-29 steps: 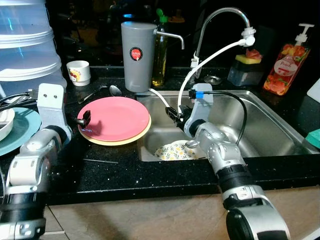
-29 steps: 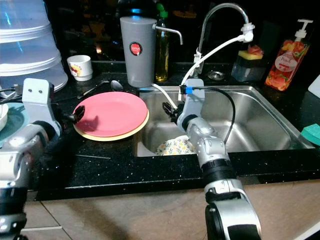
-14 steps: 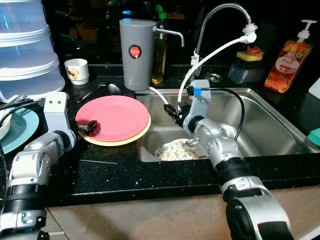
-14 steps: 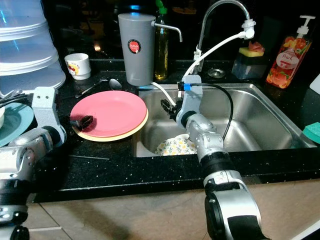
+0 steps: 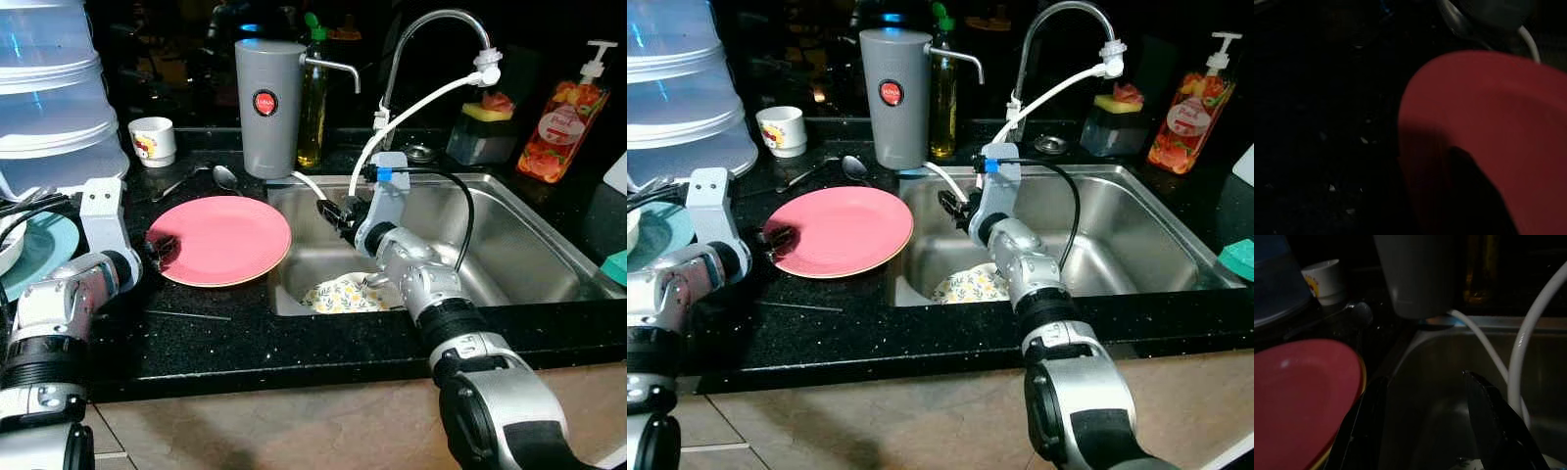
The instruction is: Kitchen organization
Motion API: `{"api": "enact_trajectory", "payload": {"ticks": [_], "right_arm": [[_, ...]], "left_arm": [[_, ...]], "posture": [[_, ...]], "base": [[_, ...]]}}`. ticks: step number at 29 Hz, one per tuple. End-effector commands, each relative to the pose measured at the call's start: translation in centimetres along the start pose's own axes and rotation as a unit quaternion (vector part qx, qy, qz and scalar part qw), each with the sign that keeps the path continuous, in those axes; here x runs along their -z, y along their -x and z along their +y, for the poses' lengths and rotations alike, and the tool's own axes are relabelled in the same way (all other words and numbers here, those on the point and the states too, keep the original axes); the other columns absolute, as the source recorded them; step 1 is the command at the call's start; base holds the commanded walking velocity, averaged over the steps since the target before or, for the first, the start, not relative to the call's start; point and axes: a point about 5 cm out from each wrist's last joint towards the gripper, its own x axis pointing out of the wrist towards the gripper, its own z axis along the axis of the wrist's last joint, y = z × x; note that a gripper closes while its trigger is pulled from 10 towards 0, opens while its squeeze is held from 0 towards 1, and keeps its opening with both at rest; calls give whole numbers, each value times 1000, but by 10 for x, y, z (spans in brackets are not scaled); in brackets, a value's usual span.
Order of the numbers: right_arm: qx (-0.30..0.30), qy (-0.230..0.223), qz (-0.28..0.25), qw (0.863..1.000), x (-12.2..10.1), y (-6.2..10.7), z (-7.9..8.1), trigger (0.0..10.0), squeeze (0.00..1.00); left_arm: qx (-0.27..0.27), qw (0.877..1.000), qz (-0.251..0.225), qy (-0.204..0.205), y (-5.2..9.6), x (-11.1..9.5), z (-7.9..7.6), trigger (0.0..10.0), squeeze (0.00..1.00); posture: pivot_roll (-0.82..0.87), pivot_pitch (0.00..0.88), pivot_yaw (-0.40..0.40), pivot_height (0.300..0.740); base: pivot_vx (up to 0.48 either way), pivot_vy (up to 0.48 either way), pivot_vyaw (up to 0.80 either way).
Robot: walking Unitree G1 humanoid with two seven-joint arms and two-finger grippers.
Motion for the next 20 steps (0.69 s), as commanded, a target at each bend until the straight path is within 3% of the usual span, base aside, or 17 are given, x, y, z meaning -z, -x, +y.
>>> {"api": "enact_trajectory", "payload": {"ticks": [1, 6, 9, 16, 18, 20], "right_arm": [[-1, -8, -5, 1000, -1, -1, 0, 10000, 0], [-1, -9, -5, 1000, -1, -1, 0, 10000, 0], [0, -11, -7, 1000, -2, -2, 0, 10000, 0], [0, -17, -11, 1000, -4, -3, 1, 10000, 0], [-1, -21, -13, 1000, -4, -3, 1, 10000, 0], [-1, -27, -17, 999, -7, -4, 1, 10000, 0]], "left_arm": [[-19, 999, 36, 17, 0, 17, 10, 0, 0], [-13, 999, 19, 25, -1, 12, 9, 0, 0], [26, 996, -47, 68, -1, -6, 0, 0, 0], [48, 989, -95, 107, 2, -17, -3, 0, 0], [69, 982, -122, 123, 4, -24, -6, 0, 0], [132, 962, -178, 159, 10, -37, -15, 0, 0]], "posture": [[95, 47, -27, 740], [95, 46, -26, 740], [95, 45, -27, 740], [93, 42, -27, 740], [92, 42, -28, 740], [93, 40, -28, 740]], "base": [[0, 0, 0], [0, 0, 0], [0, 0, 0], [0, 0, 0], [0, 0, 0], [0, 0, 0]]}}
